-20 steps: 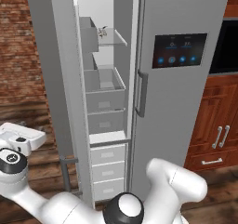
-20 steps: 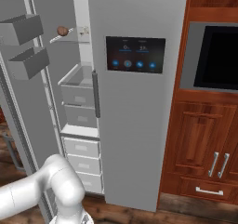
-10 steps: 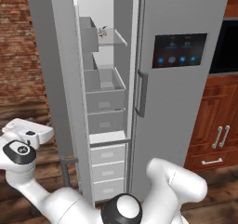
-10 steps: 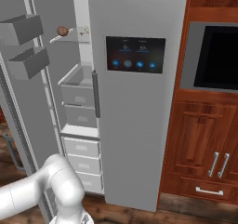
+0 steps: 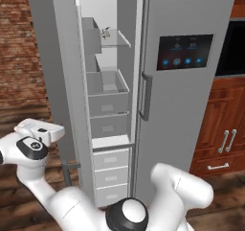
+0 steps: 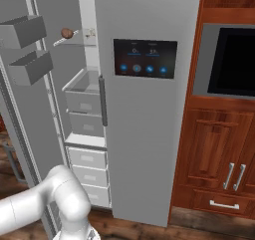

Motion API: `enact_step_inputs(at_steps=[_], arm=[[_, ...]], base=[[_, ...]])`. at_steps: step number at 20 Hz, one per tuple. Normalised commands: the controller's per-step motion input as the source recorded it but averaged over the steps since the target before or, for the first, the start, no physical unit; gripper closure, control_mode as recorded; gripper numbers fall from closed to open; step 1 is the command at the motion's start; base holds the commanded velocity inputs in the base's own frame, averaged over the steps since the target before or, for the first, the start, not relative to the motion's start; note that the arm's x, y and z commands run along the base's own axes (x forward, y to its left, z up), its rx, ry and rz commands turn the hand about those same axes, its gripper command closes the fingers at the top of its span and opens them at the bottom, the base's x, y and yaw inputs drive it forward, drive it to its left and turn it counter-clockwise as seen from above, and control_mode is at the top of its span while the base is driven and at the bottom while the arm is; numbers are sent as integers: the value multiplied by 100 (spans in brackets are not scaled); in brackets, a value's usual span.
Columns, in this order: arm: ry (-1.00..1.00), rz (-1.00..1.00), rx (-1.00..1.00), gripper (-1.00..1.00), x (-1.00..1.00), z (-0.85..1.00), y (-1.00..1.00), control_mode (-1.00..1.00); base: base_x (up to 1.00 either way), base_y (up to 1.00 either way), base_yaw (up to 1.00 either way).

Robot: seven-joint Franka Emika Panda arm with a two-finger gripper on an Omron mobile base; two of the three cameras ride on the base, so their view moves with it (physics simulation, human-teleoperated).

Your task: There's a fish in the fridge that needs to be moved to the freezer for freezing. Pick up the fish from the fridge, place it on any shelf in the freezer, and close the fridge and freezer doors when done.

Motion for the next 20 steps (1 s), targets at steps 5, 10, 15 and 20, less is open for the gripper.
enact_step_inputs(at_steps=[5,10,15,20], arm=[[8,0,0,-100,29,-18,-33,-100],[5,0,0,-100,20,-14,-44,-100],[0,0,2,-100,0,0,-61,-100],[0,0,5,-100,0,0,-67,-100]], base=[[0,0,0],[0,0,0],[0,0,0],[0,0,0]])
